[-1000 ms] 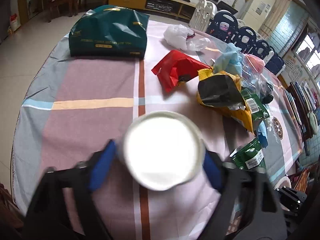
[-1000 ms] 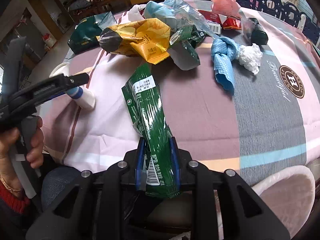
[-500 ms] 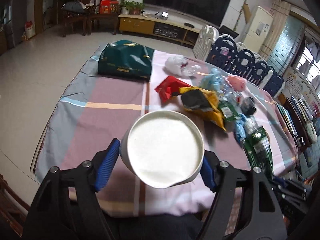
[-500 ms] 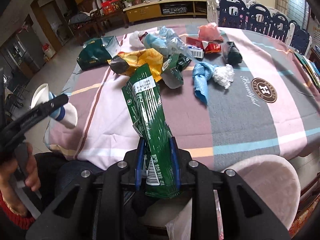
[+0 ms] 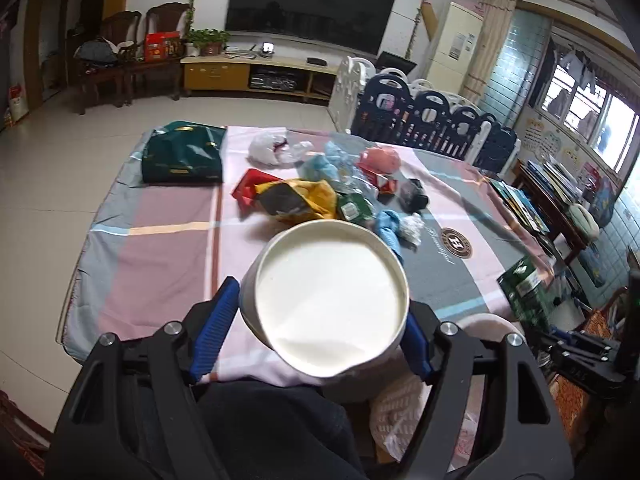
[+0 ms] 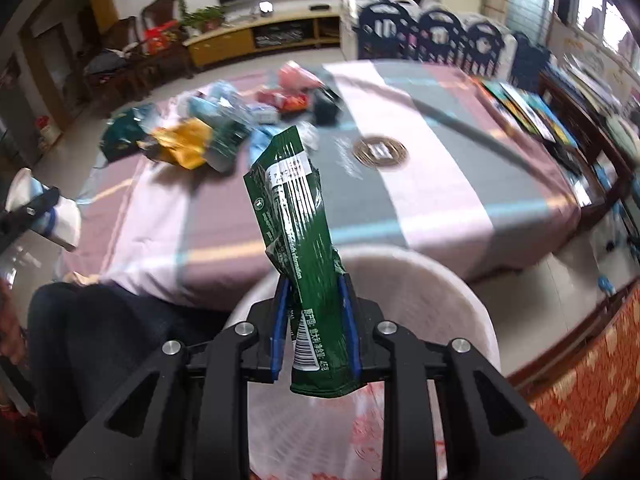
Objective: Collect trash
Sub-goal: 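Carry the cup and green wrapper over the wastebasket with both grippers, then open both grippers to drop the cup and wrapper into the wastebasket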
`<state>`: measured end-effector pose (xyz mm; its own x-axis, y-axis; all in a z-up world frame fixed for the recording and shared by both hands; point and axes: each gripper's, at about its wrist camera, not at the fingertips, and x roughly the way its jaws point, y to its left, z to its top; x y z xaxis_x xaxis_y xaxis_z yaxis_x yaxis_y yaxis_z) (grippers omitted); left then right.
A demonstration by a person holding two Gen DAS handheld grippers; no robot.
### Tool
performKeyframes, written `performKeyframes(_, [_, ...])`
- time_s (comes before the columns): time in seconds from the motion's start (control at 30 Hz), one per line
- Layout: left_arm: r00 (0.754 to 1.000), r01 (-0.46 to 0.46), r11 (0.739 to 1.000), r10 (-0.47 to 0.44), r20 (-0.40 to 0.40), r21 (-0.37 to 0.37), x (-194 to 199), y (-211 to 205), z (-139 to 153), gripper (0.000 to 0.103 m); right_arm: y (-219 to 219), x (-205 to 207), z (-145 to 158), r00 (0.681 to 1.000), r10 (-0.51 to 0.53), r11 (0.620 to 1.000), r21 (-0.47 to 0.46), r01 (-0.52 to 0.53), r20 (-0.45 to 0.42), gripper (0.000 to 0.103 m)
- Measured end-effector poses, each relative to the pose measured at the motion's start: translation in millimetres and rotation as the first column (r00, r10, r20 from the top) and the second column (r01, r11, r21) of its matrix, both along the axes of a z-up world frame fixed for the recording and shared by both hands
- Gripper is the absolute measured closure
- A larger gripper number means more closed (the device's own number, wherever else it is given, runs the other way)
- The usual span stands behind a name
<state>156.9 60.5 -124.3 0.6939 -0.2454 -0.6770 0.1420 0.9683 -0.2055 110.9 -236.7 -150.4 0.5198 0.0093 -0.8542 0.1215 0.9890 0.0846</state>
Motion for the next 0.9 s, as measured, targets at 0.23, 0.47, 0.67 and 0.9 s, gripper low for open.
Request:
performKeyframes(0.23, [0.99, 0.131, 0.991, -0.132, -0.042, -0.024, -11, -44, -2, 0.029, -27, -16, -81, 0.961, -0.1, 0.995, 0.002, 0.104, -0.257, 0.07])
performKeyframes(0.47, [0.947, 0.29, 0.955, -0.296, -0.124, -0.061, -11, -90, -20, 0.029, -62, -31, -78, 0.954, -0.226, 0.958, 0.134, 0.255, -0.196, 0.028])
performKeyframes(0.67, [0.792, 0.548, 0.81, -0.583, -0.18, -0.209, -24, -161, -38, 0.028, -110, -51, -27, 0.908, -0.419, 0.894, 0.186, 0.409, 0.019, 0.021])
performKeyframes(0.9, [0.692, 0.668, 0.733, -0.676, -0.255, -0.13, -37, -218, -64, 0.007, -124, -64, -10, 0.876, -0.476, 0.868, 0.203, 0.453, 0.077, 0.02])
